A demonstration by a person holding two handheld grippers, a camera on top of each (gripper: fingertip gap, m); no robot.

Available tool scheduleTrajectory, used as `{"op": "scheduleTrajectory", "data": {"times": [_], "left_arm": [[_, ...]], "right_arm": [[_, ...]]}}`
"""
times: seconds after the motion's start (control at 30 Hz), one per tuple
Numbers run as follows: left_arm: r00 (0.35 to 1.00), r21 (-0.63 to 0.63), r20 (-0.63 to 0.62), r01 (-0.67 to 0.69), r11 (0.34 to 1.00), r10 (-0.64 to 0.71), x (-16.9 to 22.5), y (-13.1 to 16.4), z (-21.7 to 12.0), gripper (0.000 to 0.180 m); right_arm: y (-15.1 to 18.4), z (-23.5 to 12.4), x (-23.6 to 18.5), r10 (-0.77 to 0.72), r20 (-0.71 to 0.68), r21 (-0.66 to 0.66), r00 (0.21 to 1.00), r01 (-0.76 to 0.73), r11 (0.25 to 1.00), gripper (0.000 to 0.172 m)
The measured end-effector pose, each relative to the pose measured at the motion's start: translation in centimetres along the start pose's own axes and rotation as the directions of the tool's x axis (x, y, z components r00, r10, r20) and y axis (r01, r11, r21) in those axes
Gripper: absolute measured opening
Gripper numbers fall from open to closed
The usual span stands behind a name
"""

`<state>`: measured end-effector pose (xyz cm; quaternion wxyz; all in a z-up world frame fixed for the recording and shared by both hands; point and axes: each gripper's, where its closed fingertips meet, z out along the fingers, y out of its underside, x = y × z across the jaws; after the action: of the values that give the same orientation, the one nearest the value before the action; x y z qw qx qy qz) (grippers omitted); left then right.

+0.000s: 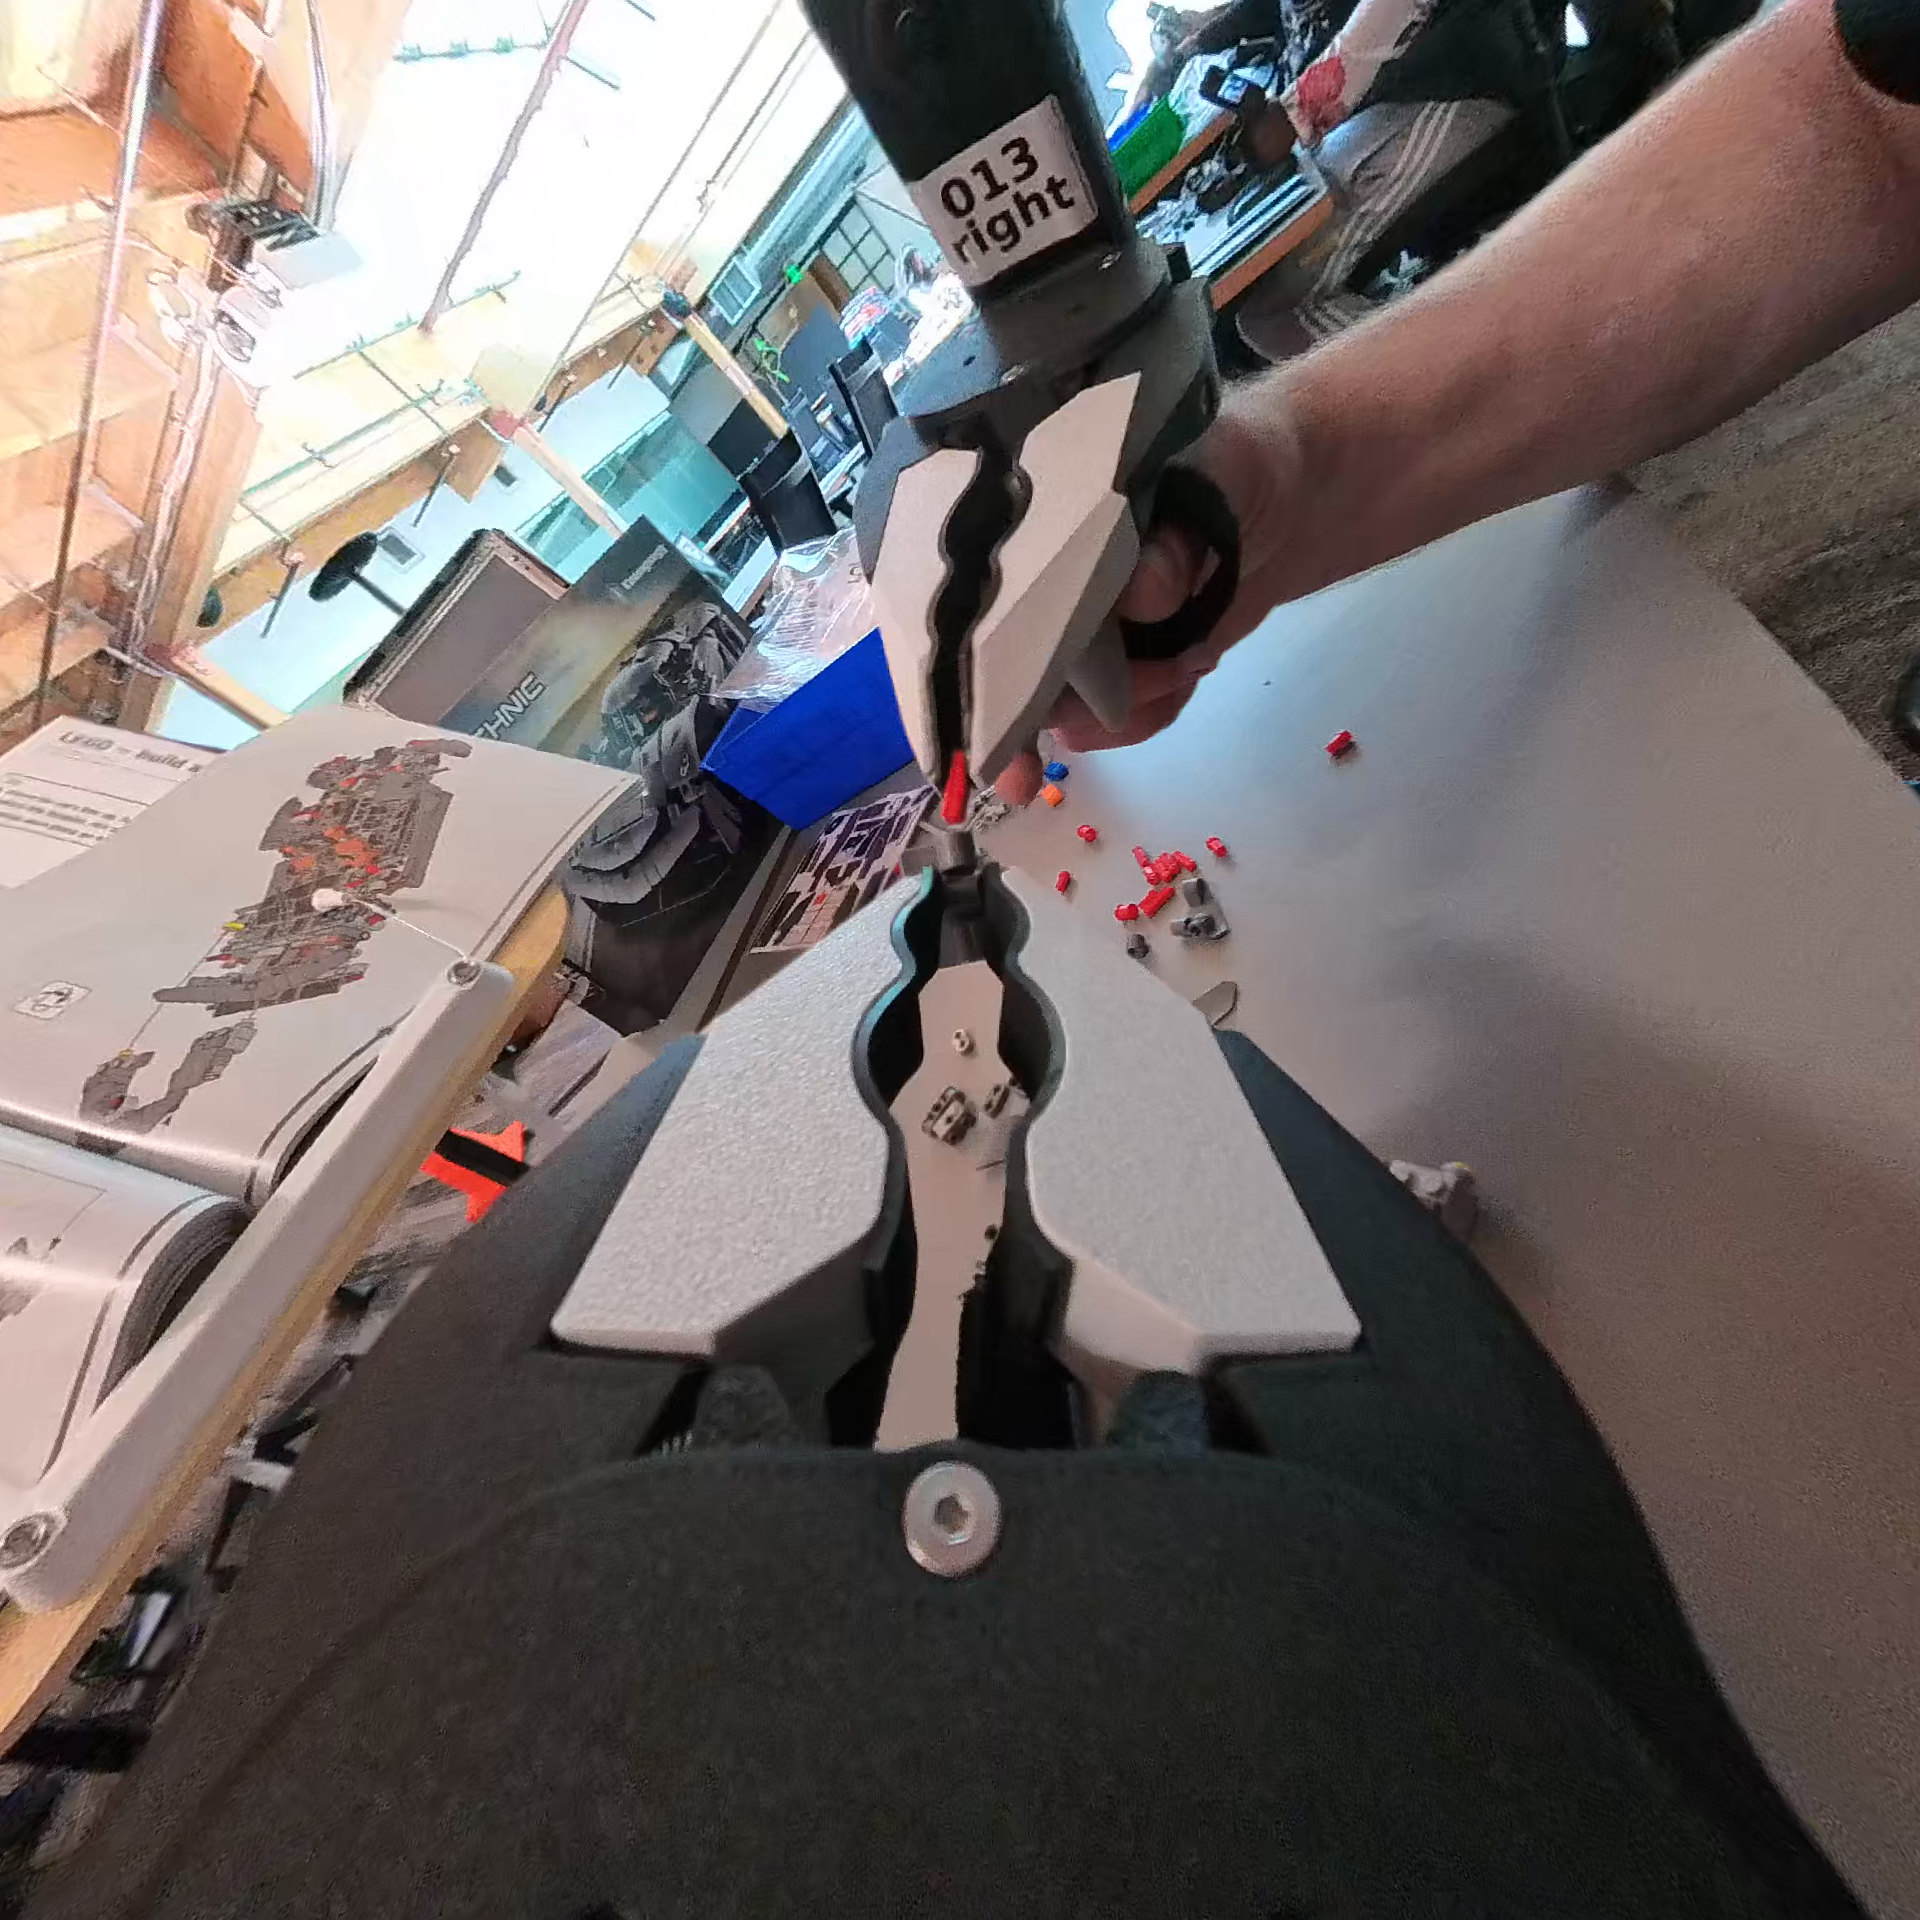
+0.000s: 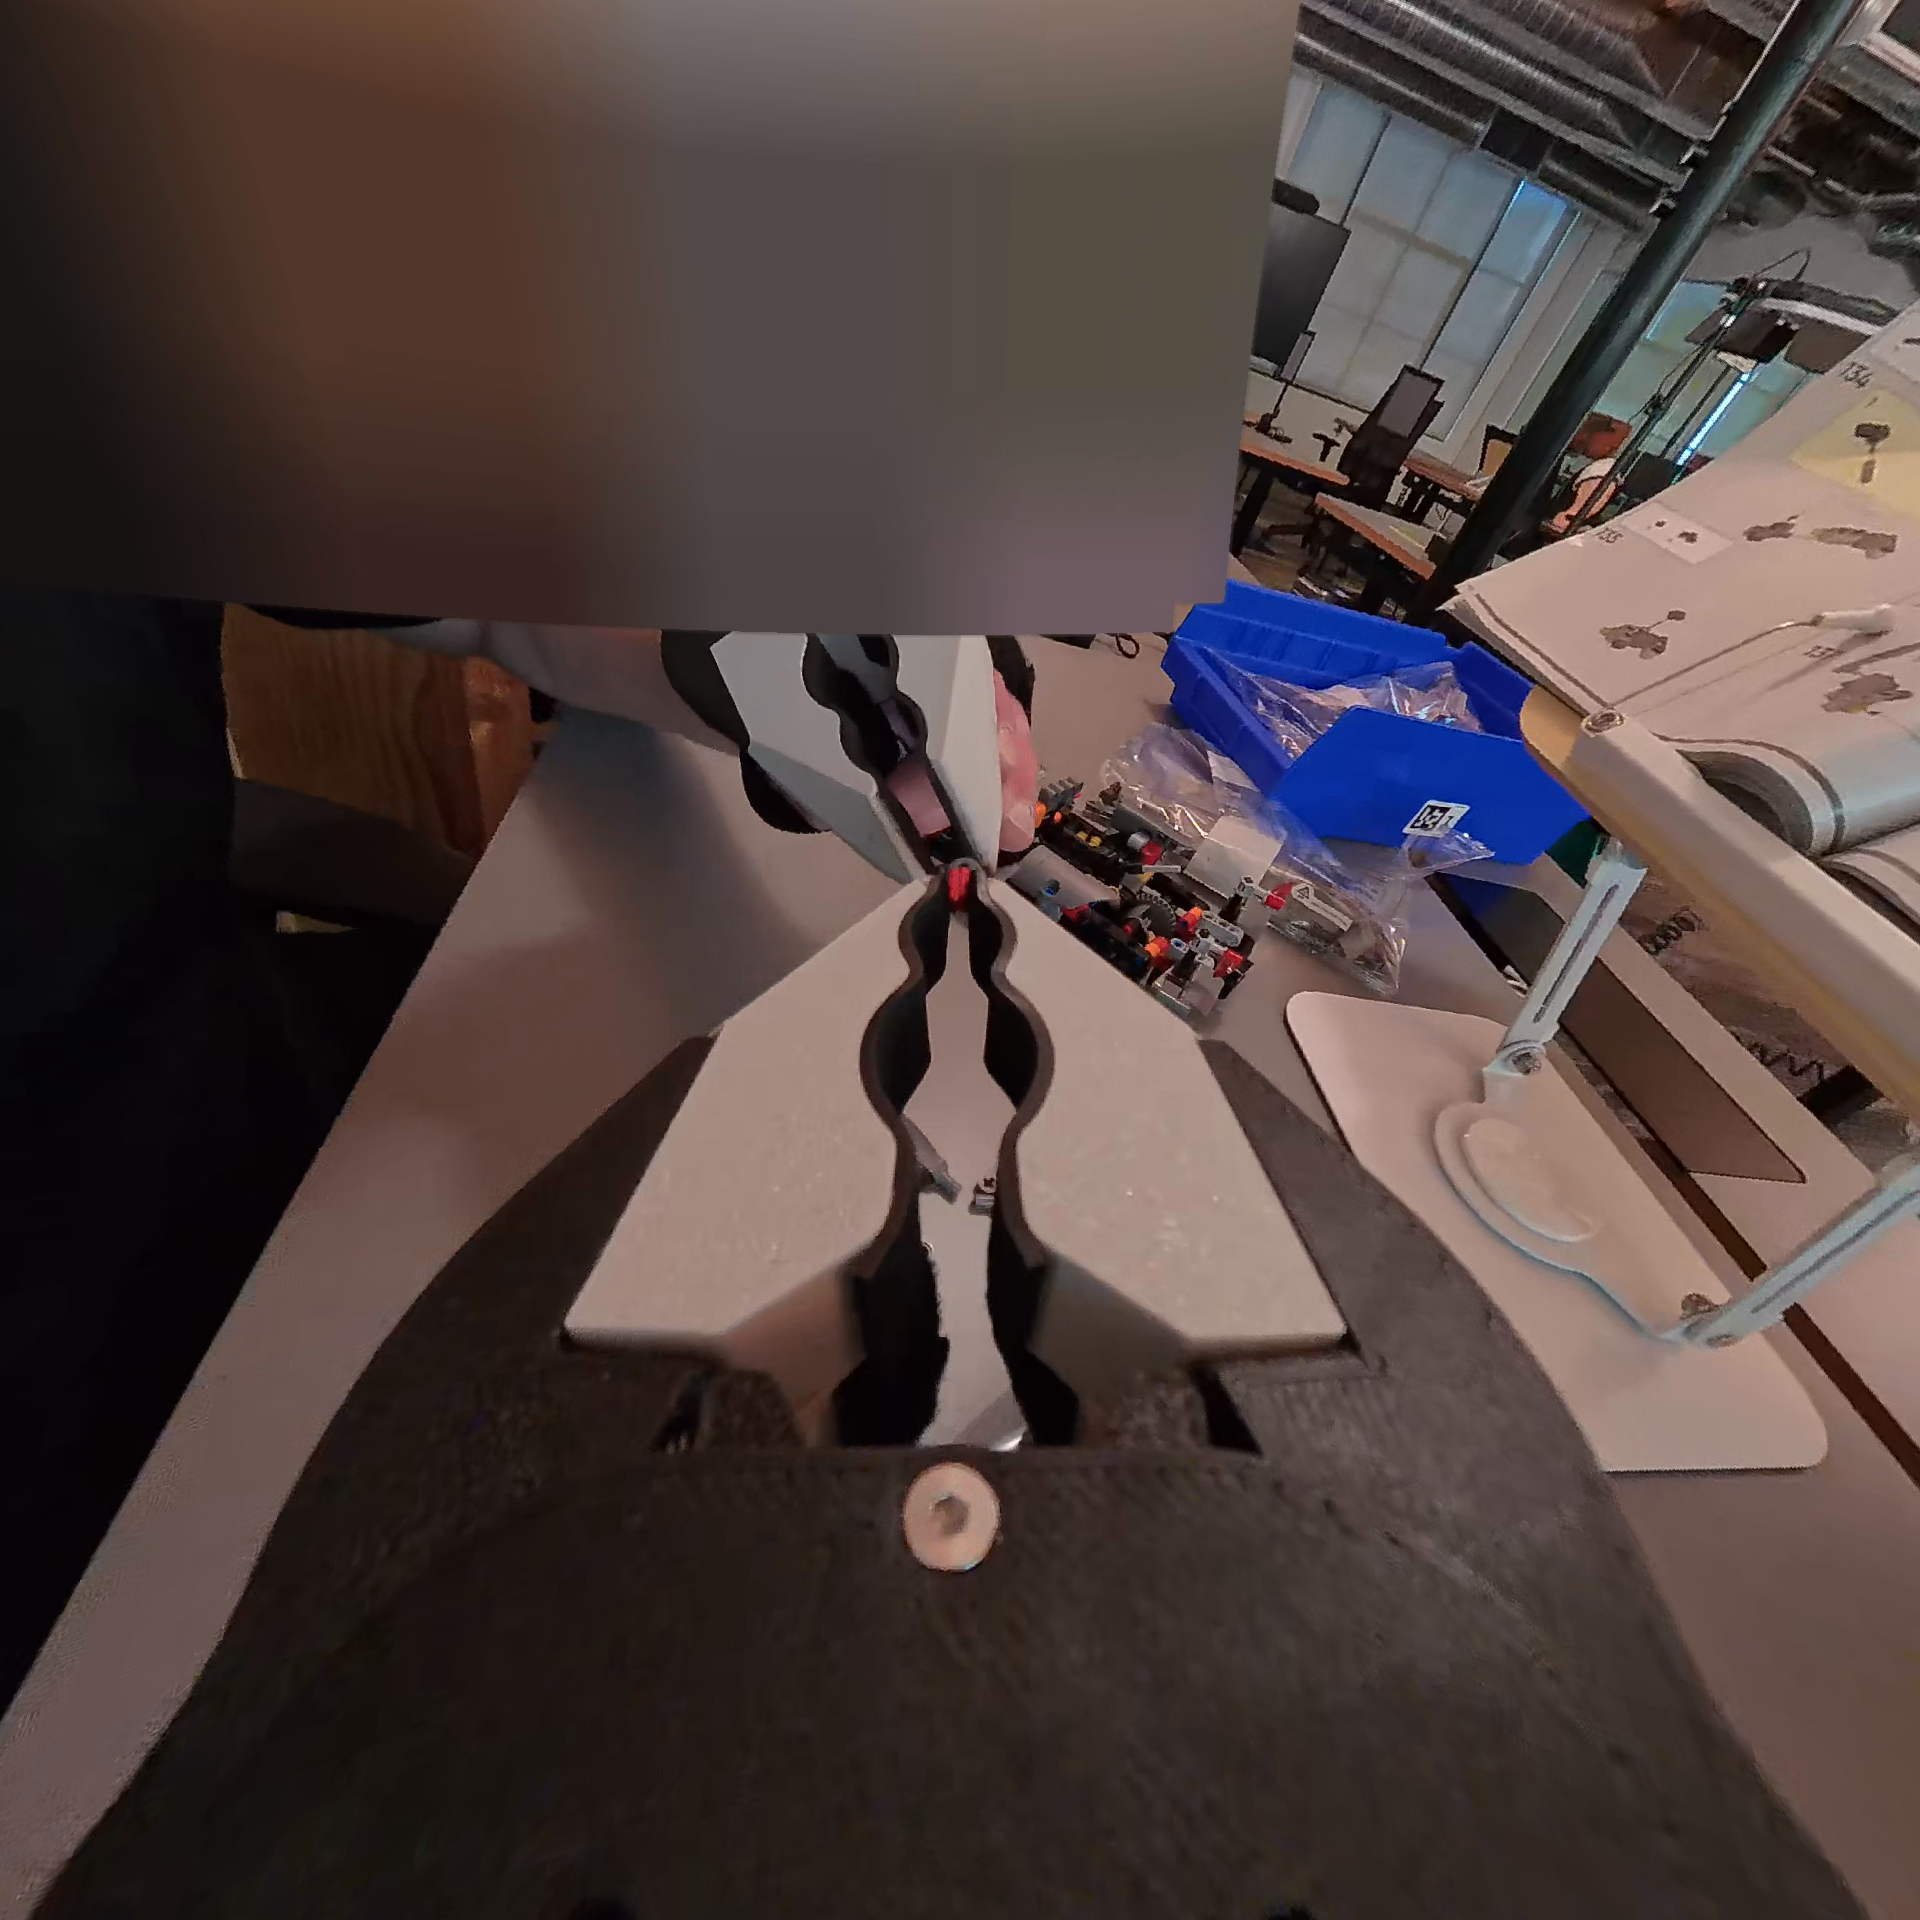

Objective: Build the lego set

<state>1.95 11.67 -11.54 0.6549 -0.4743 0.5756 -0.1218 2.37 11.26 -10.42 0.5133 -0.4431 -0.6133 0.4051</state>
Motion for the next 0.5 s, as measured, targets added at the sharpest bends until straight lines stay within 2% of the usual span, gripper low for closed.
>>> {"op": "scheduleTrajectory", "data": {"times": [0.3,0.5], "left_arm": [[0.998,-0.048,0.032,-0.055,0.997,0.057,-0.7,0.9,0.1,0.006],[0.975,-0.11,0.096,-0.192,0.975,0.203,-0.9,1.2,0.5,0.006]], "right_arm": [[0.2,0.5,0.7,0.014,0.01,0.006,1.0,-0.014,1.0,0.0],[0.7,0.5,1.1,0.079,0.007,0.017,0.997,-0.079,0.997,0.0]]}}
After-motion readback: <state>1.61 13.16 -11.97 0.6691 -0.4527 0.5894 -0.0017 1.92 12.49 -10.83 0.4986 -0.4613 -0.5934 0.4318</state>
